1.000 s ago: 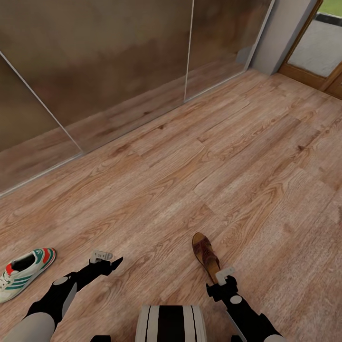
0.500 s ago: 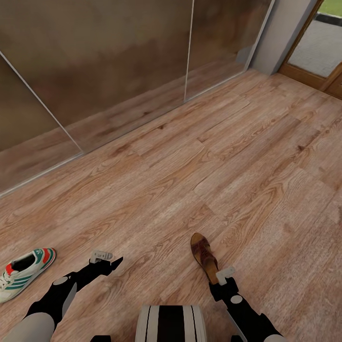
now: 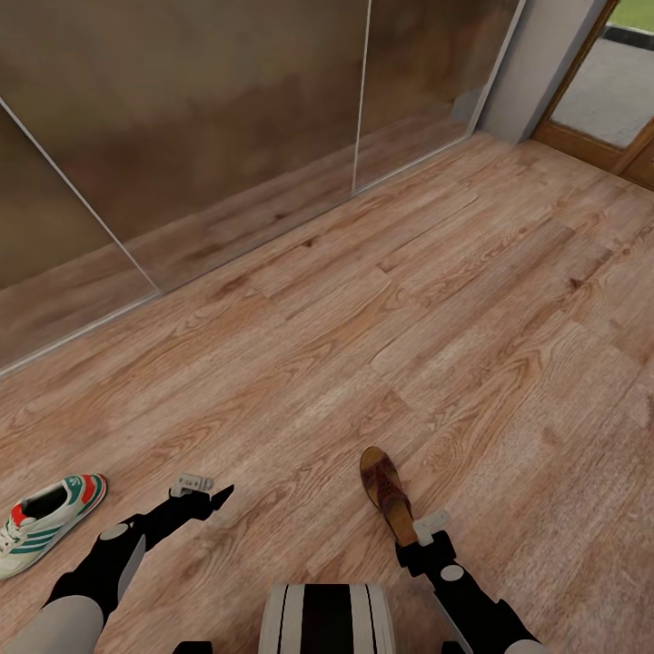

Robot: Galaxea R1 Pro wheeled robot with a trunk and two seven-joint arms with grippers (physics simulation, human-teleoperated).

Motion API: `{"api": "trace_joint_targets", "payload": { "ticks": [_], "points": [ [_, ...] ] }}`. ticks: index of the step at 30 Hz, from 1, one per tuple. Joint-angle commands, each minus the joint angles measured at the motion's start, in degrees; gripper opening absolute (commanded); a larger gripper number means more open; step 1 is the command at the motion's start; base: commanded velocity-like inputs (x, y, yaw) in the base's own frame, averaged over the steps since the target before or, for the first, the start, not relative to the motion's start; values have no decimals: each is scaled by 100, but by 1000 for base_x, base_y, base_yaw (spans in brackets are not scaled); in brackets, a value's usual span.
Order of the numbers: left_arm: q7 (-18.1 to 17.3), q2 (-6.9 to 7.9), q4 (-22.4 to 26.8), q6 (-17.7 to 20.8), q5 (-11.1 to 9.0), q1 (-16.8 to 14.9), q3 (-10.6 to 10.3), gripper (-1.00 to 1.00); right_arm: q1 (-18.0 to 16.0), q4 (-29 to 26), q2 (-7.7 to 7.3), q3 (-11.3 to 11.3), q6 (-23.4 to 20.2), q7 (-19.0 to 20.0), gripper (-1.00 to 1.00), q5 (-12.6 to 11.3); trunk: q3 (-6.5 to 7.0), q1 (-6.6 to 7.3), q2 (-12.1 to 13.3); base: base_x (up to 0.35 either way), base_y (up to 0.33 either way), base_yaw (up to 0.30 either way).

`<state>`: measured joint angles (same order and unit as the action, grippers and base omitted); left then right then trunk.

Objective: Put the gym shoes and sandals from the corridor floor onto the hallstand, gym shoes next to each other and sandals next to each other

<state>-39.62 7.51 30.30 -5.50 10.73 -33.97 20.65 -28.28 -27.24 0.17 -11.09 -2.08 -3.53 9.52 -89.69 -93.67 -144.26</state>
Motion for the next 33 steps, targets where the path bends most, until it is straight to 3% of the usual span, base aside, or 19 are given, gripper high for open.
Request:
{"api": "trace_joint_targets", "payload": {
  "ticks": [1, 5, 18, 19, 27, 32, 33],
  "points": [
    [-30, -3, -2, -48, 61, -5, 37, 100, 0, 2, -3, -25, -20, -34, -100, 33, -3, 1, -1, 0, 0, 0],
    [-33, 1, 1, -50, 61, -5, 36, 100, -2, 1, -6, -25, -20, -34, -100, 33, -3, 1, -1, 0, 0, 0],
    [-28, -2, 2, -48, 61, -6, 44, 100, -1, 2, -26, -23, 152, -36, -100, 40, 285, 34, 16, 0, 0, 0],
    [-15, 1, -2, -48, 45, -12, 61, 100, -2, 5, -36, -24, 317, -40, -100, 41, 307, 37, 18, 0, 0, 0],
    [-6, -9, -188, -113, -137, 18, 116, 100, 5, -29, -32, -19, 453, -51, -100, 41, 484, 57, 28, 0, 0, 0],
    [168, 166, -249, -165, -141, 608, 270, 100, 6, -32, -66, 253, 549, -52, -100, 41, 627, 70, 35, 0, 0, 0],
    [272, 240, -288, -419, -141, 1052, 655, 100, 10, 2, -84, 670, 757, -47, -100, 54, 658, 73, 36, 0, 0, 0]
  ]
}}
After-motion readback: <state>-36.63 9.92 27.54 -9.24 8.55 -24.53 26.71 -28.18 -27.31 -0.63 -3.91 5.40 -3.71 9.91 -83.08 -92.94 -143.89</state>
